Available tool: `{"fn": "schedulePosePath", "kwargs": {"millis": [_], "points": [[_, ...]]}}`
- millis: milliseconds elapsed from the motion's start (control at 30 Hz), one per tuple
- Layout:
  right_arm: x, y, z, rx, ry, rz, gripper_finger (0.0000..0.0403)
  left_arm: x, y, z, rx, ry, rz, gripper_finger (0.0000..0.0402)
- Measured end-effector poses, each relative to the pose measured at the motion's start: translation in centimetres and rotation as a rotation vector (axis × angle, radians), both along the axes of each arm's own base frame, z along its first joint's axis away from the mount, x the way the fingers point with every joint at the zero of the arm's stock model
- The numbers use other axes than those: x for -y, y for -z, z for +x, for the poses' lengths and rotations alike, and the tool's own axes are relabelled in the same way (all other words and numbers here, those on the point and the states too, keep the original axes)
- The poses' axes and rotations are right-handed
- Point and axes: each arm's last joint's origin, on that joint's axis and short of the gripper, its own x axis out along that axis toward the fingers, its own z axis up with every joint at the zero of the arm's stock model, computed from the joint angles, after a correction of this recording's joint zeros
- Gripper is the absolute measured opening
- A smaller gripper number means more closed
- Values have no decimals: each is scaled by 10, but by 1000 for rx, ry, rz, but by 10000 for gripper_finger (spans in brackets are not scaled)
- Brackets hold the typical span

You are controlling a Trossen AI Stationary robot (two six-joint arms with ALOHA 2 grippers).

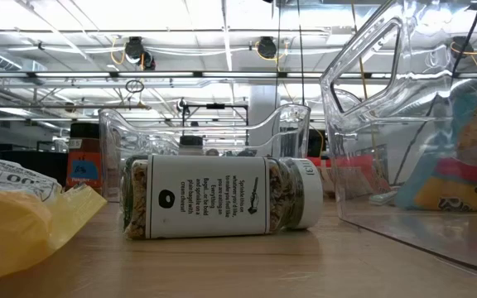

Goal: Pick & Place Food Item
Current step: Put the orange seasoning pack into the bottom transparent bin

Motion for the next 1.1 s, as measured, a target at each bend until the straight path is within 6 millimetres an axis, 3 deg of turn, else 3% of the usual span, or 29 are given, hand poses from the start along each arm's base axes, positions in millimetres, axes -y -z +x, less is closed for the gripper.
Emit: {"fn": "schedulePosePath", "kwargs": {"millis": [167, 433, 633, 833, 967, 1100], "points": [[14, -28, 6, 231, 97, 80, 320, -1, -4, -2, 12, 19, -11, 122], [45, -79, 12, 608, 283, 205, 320, -10, -59, -39, 144, 98, 0, 122], [65, -101, 19, 798, 445, 213, 320, -6, -112, -90, 294, 161, 119, 122], [76, -106, 28, 863, 541, 220, 320, 4, -149, -148, 394, 253, 236, 122], [79, -107, 35, 883, 579, 222, 320, 5, -166, -191, 409, 264, 318, 122], [78, -107, 43, 913, 605, 240, 320, 4, -171, -220, 364, 218, 383, 122]]}}
